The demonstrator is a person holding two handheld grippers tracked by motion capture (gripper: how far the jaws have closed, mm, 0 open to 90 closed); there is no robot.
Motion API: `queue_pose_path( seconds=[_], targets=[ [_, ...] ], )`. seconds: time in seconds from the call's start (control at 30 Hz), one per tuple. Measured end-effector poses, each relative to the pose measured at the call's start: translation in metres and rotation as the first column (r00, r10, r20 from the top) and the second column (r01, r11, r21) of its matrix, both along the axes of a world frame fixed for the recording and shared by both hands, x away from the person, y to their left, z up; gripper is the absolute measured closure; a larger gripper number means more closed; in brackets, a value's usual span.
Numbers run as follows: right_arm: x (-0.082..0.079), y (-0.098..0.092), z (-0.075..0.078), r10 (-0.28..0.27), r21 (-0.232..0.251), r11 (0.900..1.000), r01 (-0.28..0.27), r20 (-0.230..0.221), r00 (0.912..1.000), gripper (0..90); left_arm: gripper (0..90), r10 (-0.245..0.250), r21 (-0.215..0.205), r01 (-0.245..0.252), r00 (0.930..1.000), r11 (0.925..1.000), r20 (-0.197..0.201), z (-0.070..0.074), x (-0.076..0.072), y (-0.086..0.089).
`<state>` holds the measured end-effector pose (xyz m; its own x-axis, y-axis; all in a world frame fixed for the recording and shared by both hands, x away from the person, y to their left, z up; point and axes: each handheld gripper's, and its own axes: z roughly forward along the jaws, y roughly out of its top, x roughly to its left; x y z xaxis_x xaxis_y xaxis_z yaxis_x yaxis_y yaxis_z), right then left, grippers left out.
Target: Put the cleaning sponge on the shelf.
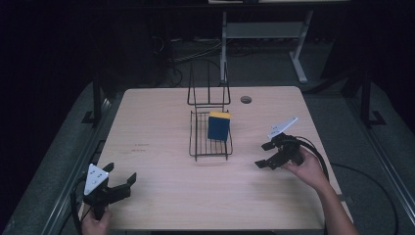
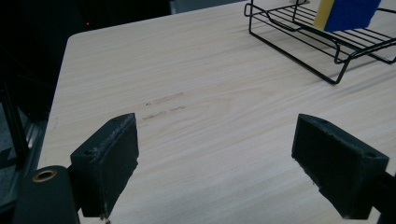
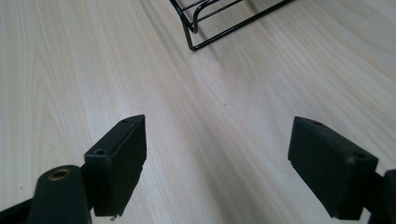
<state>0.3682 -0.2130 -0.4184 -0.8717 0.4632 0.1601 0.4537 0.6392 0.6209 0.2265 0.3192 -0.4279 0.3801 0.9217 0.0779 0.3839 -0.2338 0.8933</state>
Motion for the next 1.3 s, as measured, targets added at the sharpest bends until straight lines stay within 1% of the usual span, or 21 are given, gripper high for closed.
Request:
queue_pose_path(
  seconds=[0.2,0.27,0.33,0.43,0.47,0.53,0.6,0.67,0.7,0.8,0.83,0.9,1.13,1.17,1.23,1.3],
  targets=[
    [-0.005,-0.004,-0.003,0.004,0.008,1.0,-0.004,0.001,1.0,18.8,14.1,-0.002,0.001,0.002,1.0,1.0,0.003,0.0,0.0,0.0],
    [-0.009,-0.006,-0.005,0.0,-0.002,1.0,0.0,0.006,1.0,18.7,14.1,-0.001,0.003,0.001,1.0,1.0,-0.002,0.0,0.0,0.0],
    [-0.012,-0.008,-0.006,-0.003,0.007,1.0,0.003,0.002,1.0,18.7,14.1,-0.002,0.005,0.002,1.0,1.0,-0.001,0.0,0.0,-0.001],
    [-0.018,-0.009,-0.006,-0.002,0.008,1.0,0.002,0.016,0.9999,18.7,14.1,-0.002,-0.001,0.002,1.0,1.0,-0.001,-0.001,0.0,-0.002],
    [-0.019,-0.01,-0.006,-0.004,0.007,1.0,0.004,0.012,0.9999,18.7,14.1,-0.002,-0.001,0.002,1.0,1.0,-0.001,-0.001,0.0,-0.002],
    [-0.022,-0.011,-0.007,-0.004,0.013,1.0,0.004,0.021,0.9998,18.7,14.1,-0.004,0.005,0.004,1.0,1.0,0.002,0.0,0.0,-0.002],
    [-0.023,-0.011,-0.007,-0.008,0.01,1.0,0.008,0.013,0.9999,18.6,14.1,-0.004,0.002,0.004,1.0,1.0,0.001,0.0,0.0,-0.002],
    [-0.027,-0.013,-0.009,-0.005,0.014,1.0,0.005,0.028,0.9996,18.7,14.1,0.0,0.001,0.0,1.0,1.0,-0.003,-0.001,0.0,-0.001],
    [-0.028,-0.013,-0.009,-0.01,0.015,1.0,0.01,0.018,0.9998,18.7,14.1,0.0,0.001,0.0,1.0,1.0,-0.004,-0.001,0.0,-0.001],
    [-0.032,-0.014,-0.01,-0.006,0.019,1.0,0.005,0.03,0.9995,18.7,14.1,-0.002,0.005,0.002,1.0,1.0,0.001,0.0,-0.001,-0.001],
    [-0.033,-0.014,-0.01,-0.011,0.018,1.0,0.011,0.023,0.9997,18.6,14.1,-0.002,0.005,0.002,1.0,1.0,0.001,0.0,-0.001,-0.001],
    [-0.035,-0.016,-0.01,-0.008,0.022,1.0,0.007,0.032,0.9995,18.6,14.1,-0.002,0.005,0.002,1.0,1.0,0.0,0.0,0.0,-0.001],
    [-0.04,-0.019,-0.011,-0.015,0.028,0.999,0.014,0.033,0.9993,18.6,14.1,0.0,0.006,0.0,1.0,1.0,0.0,-0.001,0.0,-0.001],
    [-0.043,-0.021,-0.012,-0.015,0.022,1.0,0.014,0.034,0.9993,18.7,14.1,-0.001,0.007,0.001,1.0,1.0,0.002,-0.001,-0.001,-0.001],
    [-0.046,-0.022,-0.013,-0.015,0.029,0.999,0.014,0.035,0.9993,18.7,14.1,0.001,0.009,-0.001,1.0,1.0,0.003,0.0,-0.001,0.0],
    [-0.049,-0.024,-0.012,-0.024,0.027,0.999,0.022,0.043,0.9988,18.7,14.1,0.001,0.006,-0.001,1.0,1.0,0.004,-0.001,-0.001,0.0]
  ],
)
